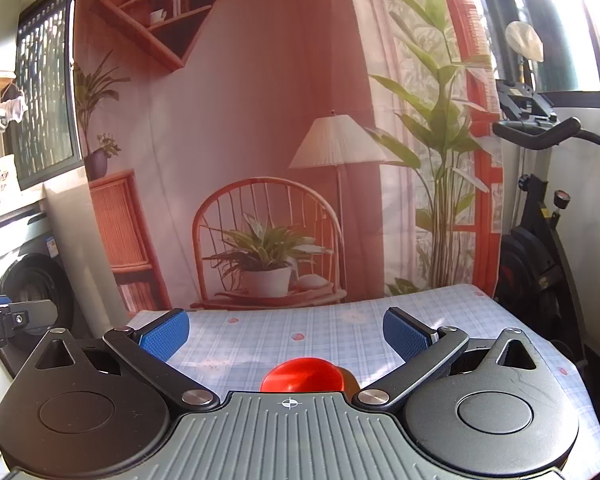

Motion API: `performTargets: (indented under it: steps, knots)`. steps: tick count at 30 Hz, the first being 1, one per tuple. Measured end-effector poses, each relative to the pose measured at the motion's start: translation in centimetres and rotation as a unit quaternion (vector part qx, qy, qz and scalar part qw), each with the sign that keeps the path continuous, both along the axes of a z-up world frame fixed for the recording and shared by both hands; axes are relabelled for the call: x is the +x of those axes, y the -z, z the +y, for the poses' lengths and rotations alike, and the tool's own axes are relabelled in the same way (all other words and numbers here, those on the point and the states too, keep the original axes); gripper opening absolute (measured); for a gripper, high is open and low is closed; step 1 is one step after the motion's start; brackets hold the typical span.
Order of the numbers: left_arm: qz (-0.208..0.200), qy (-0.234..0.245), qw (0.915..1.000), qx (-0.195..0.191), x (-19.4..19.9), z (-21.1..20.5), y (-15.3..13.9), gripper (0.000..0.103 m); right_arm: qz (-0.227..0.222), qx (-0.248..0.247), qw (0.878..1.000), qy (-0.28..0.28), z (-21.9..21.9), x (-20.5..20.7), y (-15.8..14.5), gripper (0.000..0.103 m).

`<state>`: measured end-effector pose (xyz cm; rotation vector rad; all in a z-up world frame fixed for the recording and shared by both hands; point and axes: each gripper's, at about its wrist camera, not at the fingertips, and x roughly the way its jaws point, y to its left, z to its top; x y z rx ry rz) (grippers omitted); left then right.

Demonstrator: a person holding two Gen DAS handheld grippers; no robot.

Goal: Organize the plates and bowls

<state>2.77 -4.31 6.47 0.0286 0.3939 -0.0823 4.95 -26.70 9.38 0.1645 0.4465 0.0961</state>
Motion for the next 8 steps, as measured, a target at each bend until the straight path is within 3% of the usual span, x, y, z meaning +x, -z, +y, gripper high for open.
performTargets:
  steps: [8]
  knots:
    - [-0.004,0.002,1.0000,-0.001,-0.06,0.01,0.06,0.091,0.001,0.000,1.000,0.000,-0.01,0.00,0.04,0.103]
